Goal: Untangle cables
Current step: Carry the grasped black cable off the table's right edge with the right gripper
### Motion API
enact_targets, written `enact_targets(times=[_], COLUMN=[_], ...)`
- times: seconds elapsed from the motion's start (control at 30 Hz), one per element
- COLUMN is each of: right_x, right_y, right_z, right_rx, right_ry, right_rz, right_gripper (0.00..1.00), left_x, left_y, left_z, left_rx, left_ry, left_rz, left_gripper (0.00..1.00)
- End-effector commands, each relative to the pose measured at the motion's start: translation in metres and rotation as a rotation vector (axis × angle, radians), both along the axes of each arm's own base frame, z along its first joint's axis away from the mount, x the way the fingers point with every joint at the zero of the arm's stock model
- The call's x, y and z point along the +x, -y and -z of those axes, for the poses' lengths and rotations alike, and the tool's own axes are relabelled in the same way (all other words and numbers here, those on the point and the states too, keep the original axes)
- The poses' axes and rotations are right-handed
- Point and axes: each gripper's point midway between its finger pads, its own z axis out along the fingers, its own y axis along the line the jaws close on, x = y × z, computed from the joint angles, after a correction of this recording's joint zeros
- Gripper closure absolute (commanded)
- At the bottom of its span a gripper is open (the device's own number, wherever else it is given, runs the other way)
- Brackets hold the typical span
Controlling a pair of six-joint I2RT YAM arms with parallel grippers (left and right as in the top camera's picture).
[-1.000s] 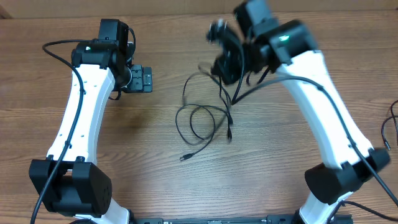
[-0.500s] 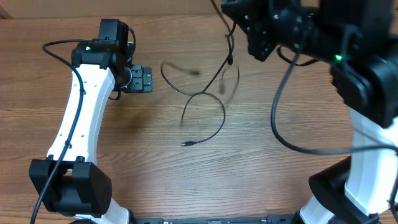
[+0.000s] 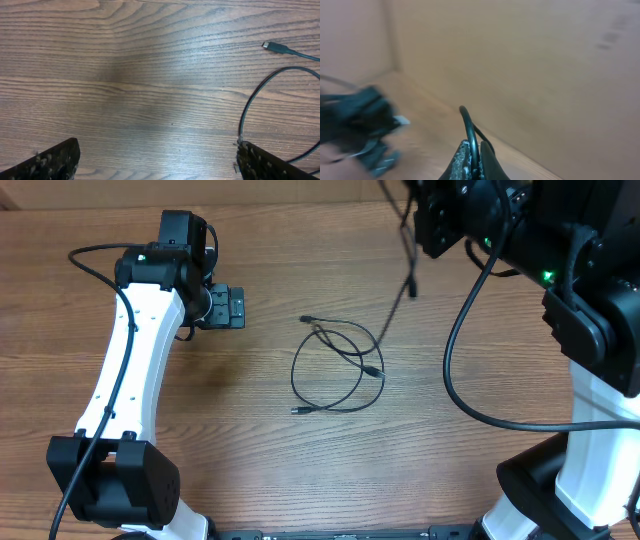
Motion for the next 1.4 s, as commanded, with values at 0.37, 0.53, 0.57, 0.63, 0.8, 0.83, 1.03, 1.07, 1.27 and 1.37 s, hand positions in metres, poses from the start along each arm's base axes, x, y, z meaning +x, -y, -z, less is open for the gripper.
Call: enact_targets(times=[0.37,0.53,0.57,0.63,0.8,0.83,1.03,1.07,1.27,1.37], right_x=[0.042,0.054,0.056,0.059,0.071,0.074,0.094,0.098,0.101,0.099], right_y=[0.167,0.222,0.234,0.256,0.313,0.324,0.394,0.403,0.462,0.481], right_z=[-0.005,0.011,0.016,0.025,0.052,0.057,0.086,0.089,0.102,0.102], right_rx=[-0.101,-0.128,-0.135,-0.145,-0.164,-0.165,-0.141,-0.132,-0.092,-0.074], right_ry=[0.046,-0.005,-0.02,-0.047,-0.113,-0.121,-0.111,-0.102,-0.034,-0.004], right_rz=[0.667,0.804,0.832,0.885,1.01,1.032,1.149,1.154,1.219,1.214], right_gripper=[0.96,0.96,0.96,0.96,0.96,0.96,0.96,0.96,0.96,0.96], left_x=[0.001,0.001,0.001,0.001,0.001,0.001,0.001,0.001,0.001,0.001], left_y=[0.003,0.003,0.003,0.003,0.003,0.003,0.003,0.003,0.003,0.003], left_z=[-0.002,-0.002,-0.002,-0.002,-0.002,-0.002,-0.002,-0.002,-0.002,-0.002], left_rx=[-0.002,-0.002,-0.002,-0.002,-0.002,-0.002,-0.002,-0.002,-0.002,-0.002], left_ry=[0.008,0.008,0.008,0.008,0.008,0.008,0.008,0.008,0.008,0.008], left_rz=[0.025,0.025,0.025,0.025,0.025,0.025,0.025,0.025,0.025,0.025], left_gripper=[0.01,0.0,0.0,0.0,0.0,0.01,0.0,0.01,0.0,0.0])
